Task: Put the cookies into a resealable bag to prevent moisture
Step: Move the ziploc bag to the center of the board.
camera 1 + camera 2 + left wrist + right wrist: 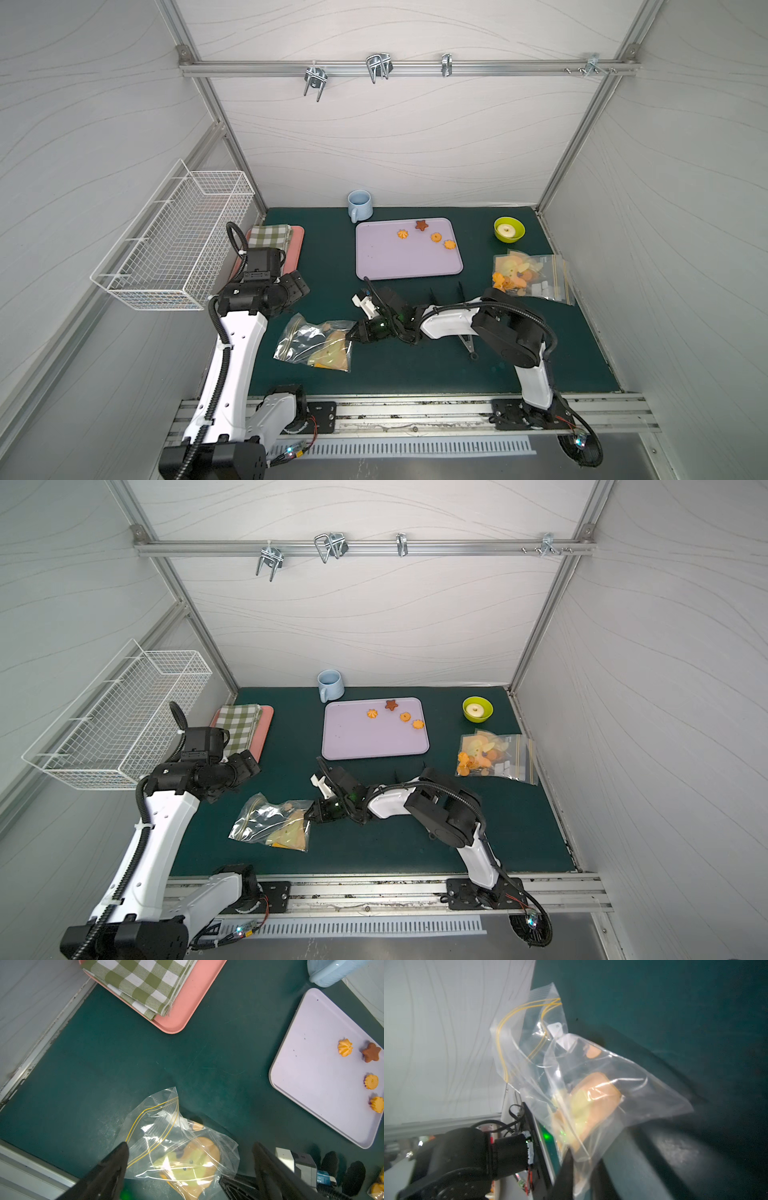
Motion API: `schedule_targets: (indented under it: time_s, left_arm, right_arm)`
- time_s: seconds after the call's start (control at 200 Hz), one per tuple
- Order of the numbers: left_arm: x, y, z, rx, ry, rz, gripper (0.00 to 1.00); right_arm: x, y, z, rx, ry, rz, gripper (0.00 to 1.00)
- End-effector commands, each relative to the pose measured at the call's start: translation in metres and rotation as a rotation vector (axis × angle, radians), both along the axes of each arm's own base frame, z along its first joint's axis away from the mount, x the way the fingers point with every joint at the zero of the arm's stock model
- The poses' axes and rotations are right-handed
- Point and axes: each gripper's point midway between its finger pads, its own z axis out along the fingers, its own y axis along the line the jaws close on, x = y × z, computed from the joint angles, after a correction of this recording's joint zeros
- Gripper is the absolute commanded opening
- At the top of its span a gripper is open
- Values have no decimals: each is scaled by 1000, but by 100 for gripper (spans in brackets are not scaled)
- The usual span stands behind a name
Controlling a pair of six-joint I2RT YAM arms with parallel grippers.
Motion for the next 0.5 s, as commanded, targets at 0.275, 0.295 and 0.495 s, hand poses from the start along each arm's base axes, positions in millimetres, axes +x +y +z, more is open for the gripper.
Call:
schedule_targets:
  time_s: [0.275,0.295,0.495]
  left_arm:
    - [22,-49,7,-230,-162,-175,95]
    - [22,-52,6,-252,-165,-181,95]
    - [27,-76,-13,-328,-171,-215,90]
  right_arm:
    - [28,-93,17,4,-10,-91,0]
    - [29,-102,17,-4,-11,-87,0]
    - [31,-189,10,-159,-39,-21,0]
